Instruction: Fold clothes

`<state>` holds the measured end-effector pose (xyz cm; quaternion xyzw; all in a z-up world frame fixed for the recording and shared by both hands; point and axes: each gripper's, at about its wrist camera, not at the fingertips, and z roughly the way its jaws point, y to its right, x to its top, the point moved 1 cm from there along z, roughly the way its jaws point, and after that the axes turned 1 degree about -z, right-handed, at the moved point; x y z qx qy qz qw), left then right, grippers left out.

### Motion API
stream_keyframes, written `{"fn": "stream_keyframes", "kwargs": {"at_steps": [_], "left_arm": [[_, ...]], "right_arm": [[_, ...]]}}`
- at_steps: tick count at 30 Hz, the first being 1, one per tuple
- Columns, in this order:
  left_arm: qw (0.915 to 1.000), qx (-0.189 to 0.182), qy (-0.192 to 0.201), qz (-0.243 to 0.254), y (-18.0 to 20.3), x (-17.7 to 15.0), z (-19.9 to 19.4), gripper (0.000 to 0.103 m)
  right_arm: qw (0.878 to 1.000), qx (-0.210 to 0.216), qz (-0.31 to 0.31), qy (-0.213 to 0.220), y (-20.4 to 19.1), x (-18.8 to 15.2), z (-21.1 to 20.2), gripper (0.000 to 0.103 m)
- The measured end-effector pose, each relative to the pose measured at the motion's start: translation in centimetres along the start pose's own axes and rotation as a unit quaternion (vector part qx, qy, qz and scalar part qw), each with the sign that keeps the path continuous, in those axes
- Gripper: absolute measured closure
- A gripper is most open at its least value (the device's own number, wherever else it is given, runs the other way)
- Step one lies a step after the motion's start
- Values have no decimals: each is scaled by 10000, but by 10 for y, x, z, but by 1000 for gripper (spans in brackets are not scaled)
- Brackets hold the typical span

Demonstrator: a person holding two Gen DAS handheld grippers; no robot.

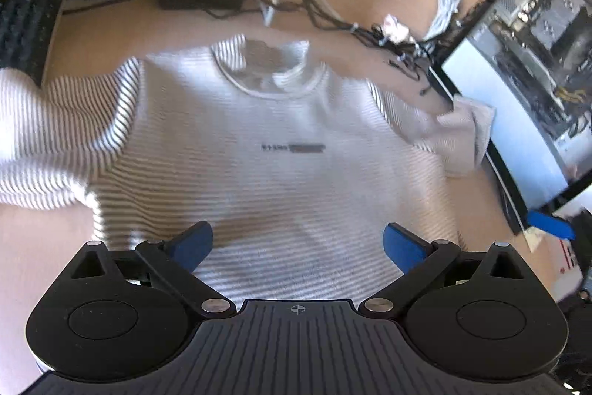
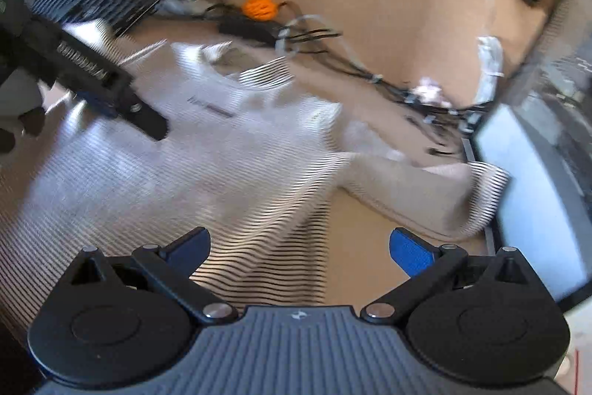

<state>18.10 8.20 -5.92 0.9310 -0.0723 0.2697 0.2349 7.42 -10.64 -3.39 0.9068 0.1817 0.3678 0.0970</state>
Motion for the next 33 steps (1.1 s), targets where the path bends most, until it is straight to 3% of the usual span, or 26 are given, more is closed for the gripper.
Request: {"fn": "stream_keyframes", "kwargs": {"at_steps": [4, 11, 17, 21, 25, 29, 33], "left_arm": [[10000, 33, 8, 76, 1, -5, -2, 2], [9999, 3, -163, -34, -2, -11, -9, 0], [9986, 222, -249, -411, 1, -5, -6, 0], [9991, 285, -257, -205, 5, -8, -4, 0], [9992, 336, -217, -11, 9, -12, -4, 0], [9989, 433, -182, -9, 11, -13, -3, 0], [9973, 647, -202, 294, 20, -16, 0, 0]], "right_arm": [[9989, 86, -258, -388, -9, -14, 15, 0], [9967, 518, 273, -560, 13, -24, 5, 0], [9969, 551, 549, 75, 27, 10, -3, 0], [9983, 329, 483, -31, 24, 22, 23, 0], [9987, 215, 218, -411, 11, 13, 45, 0], [9985, 245, 349, -351, 12, 5, 41, 0], [9982, 258, 428, -323, 12, 0, 38, 0]]}}
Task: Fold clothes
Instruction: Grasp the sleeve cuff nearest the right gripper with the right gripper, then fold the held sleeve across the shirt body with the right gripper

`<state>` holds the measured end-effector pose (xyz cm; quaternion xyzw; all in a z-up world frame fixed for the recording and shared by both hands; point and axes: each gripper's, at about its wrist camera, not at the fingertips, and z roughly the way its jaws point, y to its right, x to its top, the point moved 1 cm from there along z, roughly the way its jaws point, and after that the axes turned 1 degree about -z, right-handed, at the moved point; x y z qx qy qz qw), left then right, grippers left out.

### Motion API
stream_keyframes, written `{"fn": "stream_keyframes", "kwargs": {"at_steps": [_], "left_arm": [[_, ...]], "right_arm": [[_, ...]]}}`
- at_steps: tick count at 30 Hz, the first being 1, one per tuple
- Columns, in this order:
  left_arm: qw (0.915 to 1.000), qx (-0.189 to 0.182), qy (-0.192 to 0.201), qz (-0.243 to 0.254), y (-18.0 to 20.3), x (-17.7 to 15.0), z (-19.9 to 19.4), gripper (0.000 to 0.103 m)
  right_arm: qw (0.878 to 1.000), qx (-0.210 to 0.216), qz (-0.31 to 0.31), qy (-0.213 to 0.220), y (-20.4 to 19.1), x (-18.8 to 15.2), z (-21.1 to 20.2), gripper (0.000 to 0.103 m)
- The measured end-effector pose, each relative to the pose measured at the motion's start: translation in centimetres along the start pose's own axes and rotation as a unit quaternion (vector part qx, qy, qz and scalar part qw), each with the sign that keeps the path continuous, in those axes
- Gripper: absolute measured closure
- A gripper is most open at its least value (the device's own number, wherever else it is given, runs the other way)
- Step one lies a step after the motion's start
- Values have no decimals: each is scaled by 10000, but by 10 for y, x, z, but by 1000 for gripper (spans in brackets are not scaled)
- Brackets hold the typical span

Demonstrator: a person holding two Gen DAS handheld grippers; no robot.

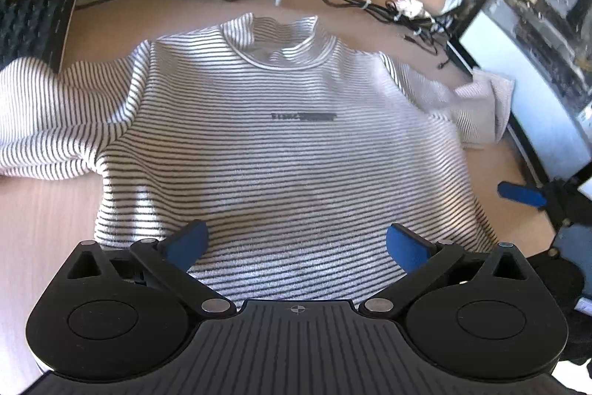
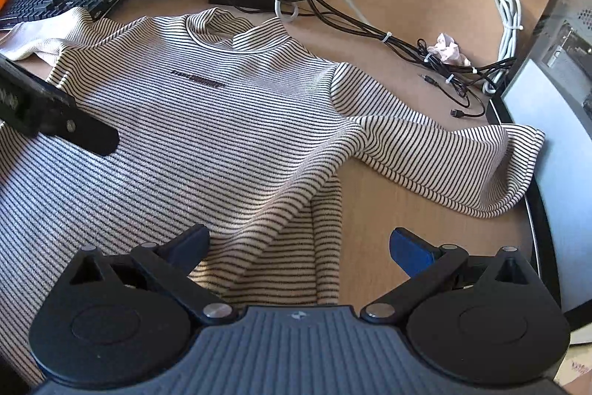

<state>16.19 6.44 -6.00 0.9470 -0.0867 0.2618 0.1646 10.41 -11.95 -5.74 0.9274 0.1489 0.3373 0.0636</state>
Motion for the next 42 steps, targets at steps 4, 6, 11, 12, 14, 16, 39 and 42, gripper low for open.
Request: {"fn": "stream_keyframes", "kwargs": {"at_steps": [4, 6, 11, 12, 14, 16, 39, 42], "left_arm": [[9990, 330, -27, 304, 13, -2, 5, 0], [9987, 397, -39, 322, 14, -2, 5, 0], [9997, 241, -30, 54, 6, 1, 2, 0], [9997, 221, -35, -2, 5, 2, 2, 0], [9997, 205, -62, -87, 4, 4, 2, 0], [9997, 221, -95, -68, 9, 9, 2, 0], [9986, 221, 475, 119, 44, 35, 0, 0], [9972, 534, 498, 132, 43, 37, 0, 0]], "right_arm": [[9999, -37, -96, 55, -3, -4, -5, 0], [10000, -11, -79, 44, -1, -7, -7, 0], [9997, 172, 189, 18, 15, -8, -16, 0], [9992, 140, 344, 112, 24, -5, -21, 0], [9973, 65, 663, 310, 43, 1, -30, 0], [9918, -197, 1176, 461, 67, 5, -31, 0], [9273, -1559, 3380, 388, 168, 9, 57, 61], [9294, -1532, 3336, 394, 170, 11, 65, 62]]}}
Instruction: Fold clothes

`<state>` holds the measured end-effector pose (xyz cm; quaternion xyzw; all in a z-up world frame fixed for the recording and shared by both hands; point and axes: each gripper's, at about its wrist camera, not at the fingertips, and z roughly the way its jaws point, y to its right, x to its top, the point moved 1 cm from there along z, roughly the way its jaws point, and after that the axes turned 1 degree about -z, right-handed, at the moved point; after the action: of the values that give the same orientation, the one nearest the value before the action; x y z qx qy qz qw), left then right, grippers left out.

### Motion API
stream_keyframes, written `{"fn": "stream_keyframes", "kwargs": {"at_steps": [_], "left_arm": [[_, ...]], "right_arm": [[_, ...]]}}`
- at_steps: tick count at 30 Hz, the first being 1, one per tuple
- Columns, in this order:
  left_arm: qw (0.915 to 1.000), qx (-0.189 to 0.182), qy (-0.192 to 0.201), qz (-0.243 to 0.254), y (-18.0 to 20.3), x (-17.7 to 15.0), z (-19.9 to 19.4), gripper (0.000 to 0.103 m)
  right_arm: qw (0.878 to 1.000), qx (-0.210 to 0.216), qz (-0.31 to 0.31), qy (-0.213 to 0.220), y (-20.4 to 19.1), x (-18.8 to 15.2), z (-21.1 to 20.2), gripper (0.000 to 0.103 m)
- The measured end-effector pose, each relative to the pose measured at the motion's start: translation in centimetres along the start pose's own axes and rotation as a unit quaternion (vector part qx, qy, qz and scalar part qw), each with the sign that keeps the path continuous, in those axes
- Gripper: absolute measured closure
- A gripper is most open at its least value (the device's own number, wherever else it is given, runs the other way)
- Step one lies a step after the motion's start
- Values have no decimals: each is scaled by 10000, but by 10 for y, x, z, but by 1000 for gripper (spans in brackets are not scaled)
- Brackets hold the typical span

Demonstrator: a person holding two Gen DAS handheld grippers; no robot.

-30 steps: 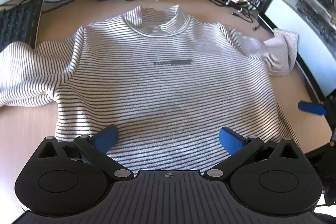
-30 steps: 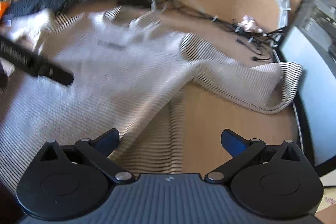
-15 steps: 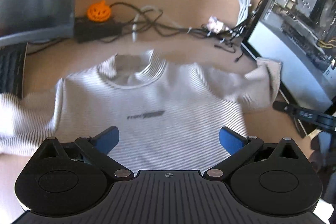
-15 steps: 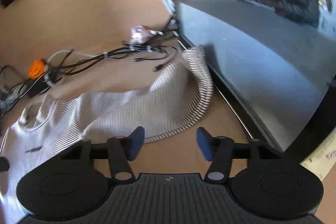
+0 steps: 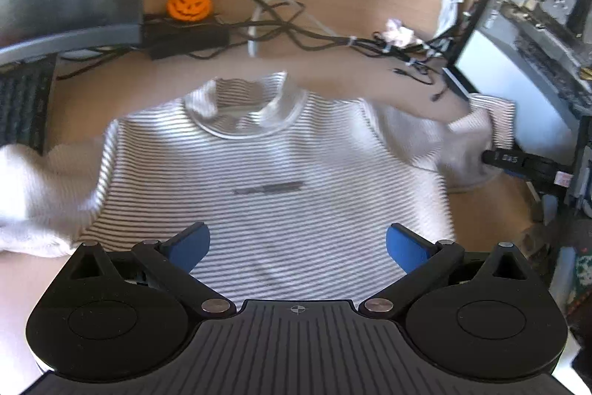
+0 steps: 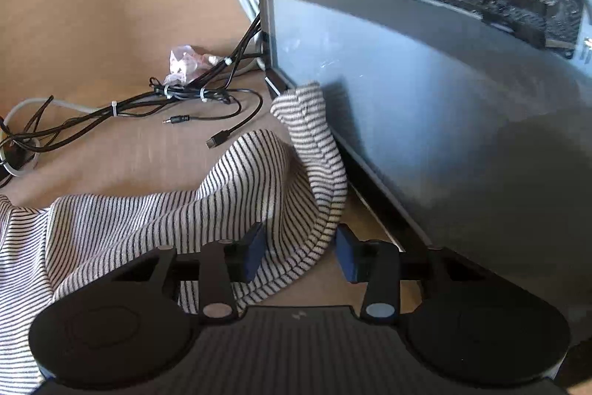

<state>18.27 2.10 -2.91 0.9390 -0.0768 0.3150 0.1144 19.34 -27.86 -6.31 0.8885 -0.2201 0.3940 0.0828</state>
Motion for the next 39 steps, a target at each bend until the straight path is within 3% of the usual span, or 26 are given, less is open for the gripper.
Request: {"fn": "stream_keyframes", "kwargs": {"at_steps": [2, 4, 6, 12, 15, 18, 20, 23, 25, 28, 32, 36, 38, 39], "left_arm": [[9998, 184, 25, 46, 1, 2, 0, 0], [9996, 274, 53, 70, 1, 4, -1, 0], [9996, 282, 58, 41, 0, 5, -2, 0], [9994, 240, 209, -140, -15, 6, -12, 0], [9982, 147, 332, -477, -36, 3, -21, 0], [9950, -18, 423, -906, -61, 1, -28, 0], [9909, -278, 433, -1240, -77, -1, -30, 0], [9839, -677, 393, -1607, -90, -1, -27, 0], [9811, -837, 351, -1711, -91, -1, -22, 0], [9825, -701, 250, -1710, -86, 3, -10, 0], [9833, -561, 78, -1729, -81, 8, 9, 0], [9880, -6, 263, -1520, -76, 13, 27, 0], [9901, 257, 375, -1326, -71, 16, 35, 6], [9916, 385, 384, -1174, -67, 17, 40, 26]], "right_arm": [[9999, 95, -47, 52, -2, 0, 3, 67], [9995, 272, -151, 115, -5, 2, 5, 85], [9981, 478, -335, 209, -11, 6, 2, 95], [9837, 1309, -820, 915, -43, 26, -45, 95], [9605, 2067, -1462, 1158, -89, 22, -79, 95], [9140, 2969, -2584, 986, -141, -7, -105, 94], [8897, 3152, -3168, 932, -163, -31, -114, 92], [8787, 3051, -3539, 981, -166, -51, -123, 69], [8842, 2920, -3507, 998, -156, -55, -126, 49], [8975, 2416, -3560, 972, -139, -57, -119, 39], [9095, 1778, -3685, 735, -122, -62, -100, 32], [9135, 1610, -3695, 549, -114, -70, -84, 27], [9115, 1564, -3760, 580, -114, -74, -81, 26], [9104, 1542, -3793, 597, -113, -76, -80, 24]]}}
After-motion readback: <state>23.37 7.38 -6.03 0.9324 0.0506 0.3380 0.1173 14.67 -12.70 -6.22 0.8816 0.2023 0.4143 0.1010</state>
